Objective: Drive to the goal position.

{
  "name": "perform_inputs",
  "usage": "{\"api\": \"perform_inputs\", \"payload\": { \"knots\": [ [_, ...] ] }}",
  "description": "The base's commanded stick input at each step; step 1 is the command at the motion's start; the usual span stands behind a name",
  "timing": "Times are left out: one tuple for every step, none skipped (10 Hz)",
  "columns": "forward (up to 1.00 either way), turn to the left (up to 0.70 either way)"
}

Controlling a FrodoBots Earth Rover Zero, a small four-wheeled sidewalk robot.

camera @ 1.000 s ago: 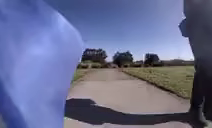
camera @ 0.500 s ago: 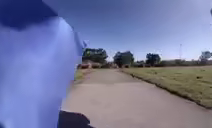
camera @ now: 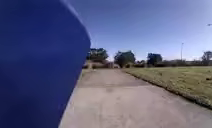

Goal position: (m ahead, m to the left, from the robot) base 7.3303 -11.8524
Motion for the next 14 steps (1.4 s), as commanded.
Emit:
{"api": "perform_inputs", "payload": {
  "knots": [
    [0.0,0.0],
    [0.01,0.0],
    [0.48,0.0],
    [0.96,0.0],
    [1.0,0.0],
    [1.0,0.0],
    [1.0,0.0],
    [1.0,0.0],
    [1.0,0.0],
    [1.0,0.0],
    [1.0,0.0],
    [1.0,0.0],
    [1.0,0.0],
    [1.0,0.0]
  ]
}}
